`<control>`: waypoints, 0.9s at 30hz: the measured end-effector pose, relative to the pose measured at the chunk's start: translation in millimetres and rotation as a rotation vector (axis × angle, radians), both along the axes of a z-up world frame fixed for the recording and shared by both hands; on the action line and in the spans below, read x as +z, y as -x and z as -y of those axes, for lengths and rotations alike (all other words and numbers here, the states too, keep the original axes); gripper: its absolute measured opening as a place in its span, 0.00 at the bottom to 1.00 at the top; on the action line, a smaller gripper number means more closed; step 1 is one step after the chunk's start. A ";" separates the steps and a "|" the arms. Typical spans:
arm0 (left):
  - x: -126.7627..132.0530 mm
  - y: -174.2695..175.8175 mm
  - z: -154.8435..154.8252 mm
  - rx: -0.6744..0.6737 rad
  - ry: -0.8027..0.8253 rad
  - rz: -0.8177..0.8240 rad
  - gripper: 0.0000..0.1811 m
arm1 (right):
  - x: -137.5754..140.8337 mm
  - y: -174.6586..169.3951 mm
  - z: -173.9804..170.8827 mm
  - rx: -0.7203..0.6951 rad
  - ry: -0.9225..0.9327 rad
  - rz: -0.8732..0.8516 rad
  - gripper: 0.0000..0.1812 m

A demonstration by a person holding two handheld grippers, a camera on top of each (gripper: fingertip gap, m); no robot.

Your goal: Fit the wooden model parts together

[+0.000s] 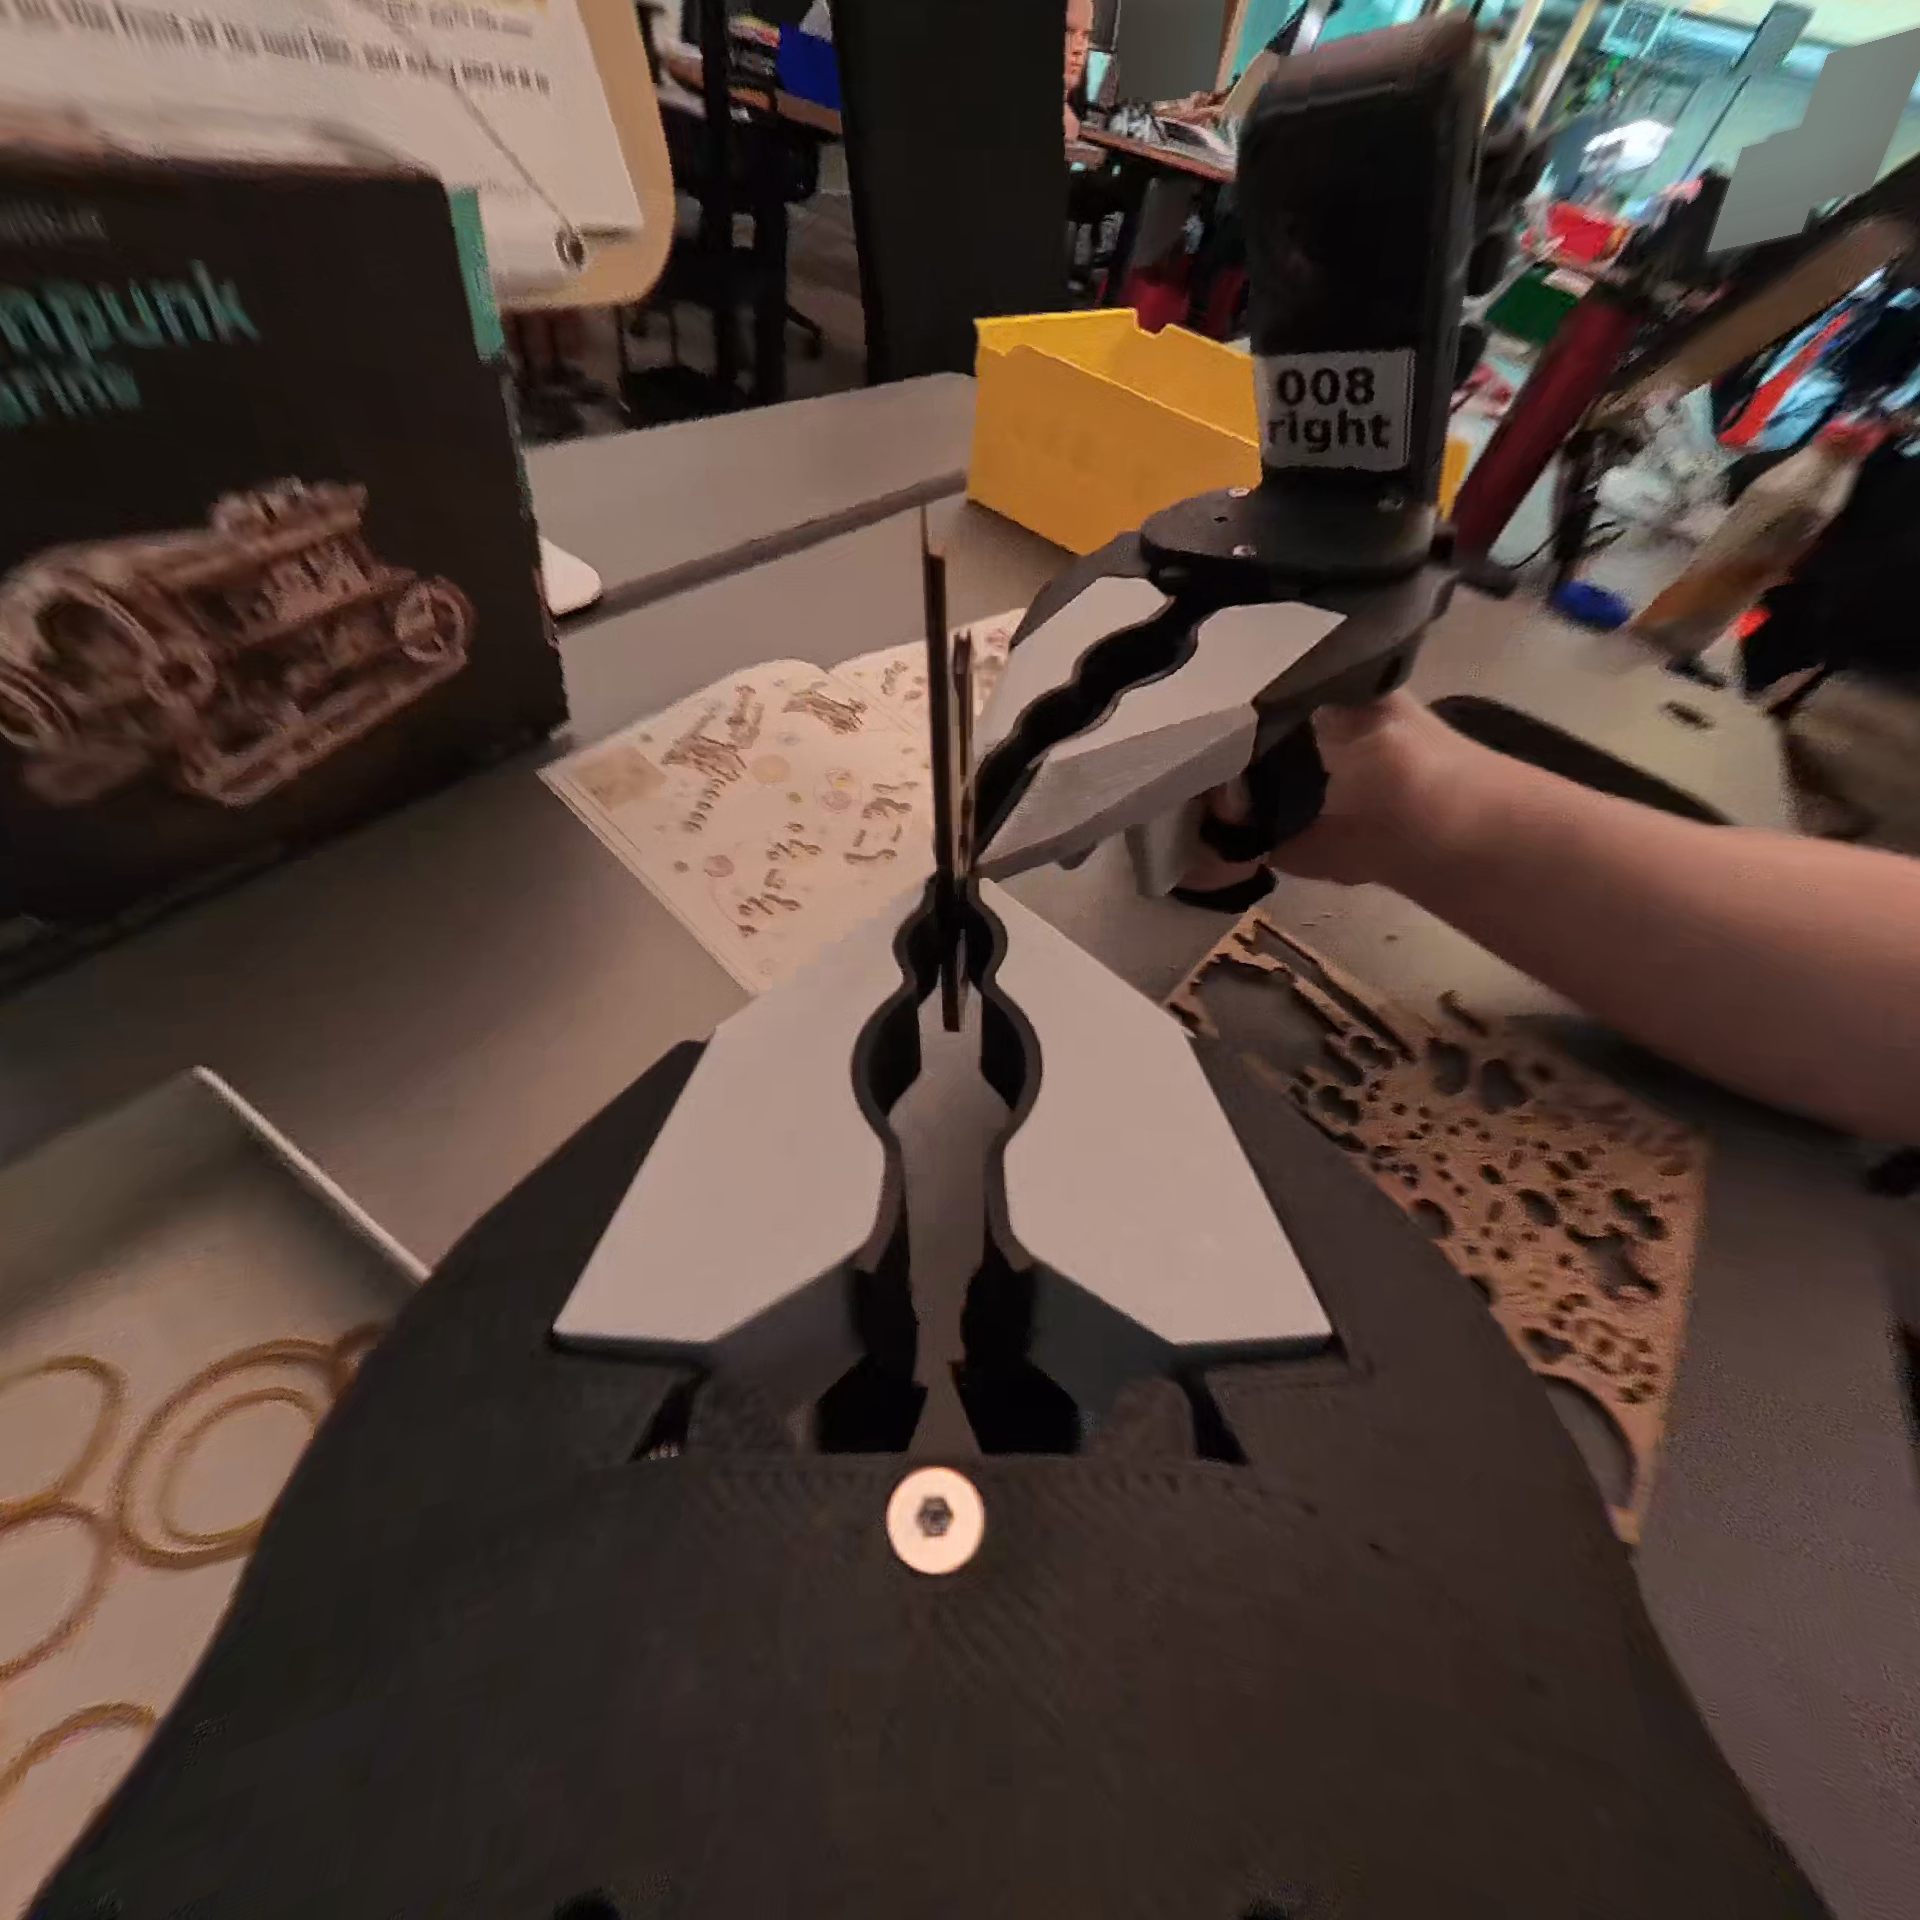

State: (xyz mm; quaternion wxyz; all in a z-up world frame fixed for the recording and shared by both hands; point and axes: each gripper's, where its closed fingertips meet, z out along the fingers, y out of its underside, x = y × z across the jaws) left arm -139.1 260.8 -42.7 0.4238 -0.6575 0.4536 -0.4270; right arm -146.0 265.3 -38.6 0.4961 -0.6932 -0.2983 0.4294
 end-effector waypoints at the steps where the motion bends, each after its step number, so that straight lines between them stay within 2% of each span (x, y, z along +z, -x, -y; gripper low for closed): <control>1: 0.0 0.3 -0.7 0.008 -0.056 -0.013 0.01 | 0.0 0.2 0.6 0.002 -0.007 0.019 0.01; 3: -2.5 1.9 -3.6 0.022 -0.139 -0.049 0.05 | -3.6 0.6 1.8 -0.006 -0.052 0.101 0.01; 5: -1.8 2.2 -3.2 0.016 -0.156 -0.045 0.08 | -2.7 2.7 3.5 -0.008 -0.067 0.128 0.01; 9: 7.1 3.2 2.8 -0.044 -0.079 0.023 0.05 | 6.2 3.4 8.6 0.023 -0.050 0.078 0.01; 15: 5.2 5.2 15.2 -0.171 0.022 0.040 0.00 | 6.1 5.3 13.4 0.065 -0.001 0.050 0.01; 19: 7.1 5.2 14.6 -0.175 0.075 0.060 0.00 | 7.7 5.3 11.2 0.050 0.031 0.024 0.02; 27: 4.9 5.5 17.5 -0.192 0.101 0.058 0.00 | 4.8 5.7 14.9 0.044 0.025 0.112 0.01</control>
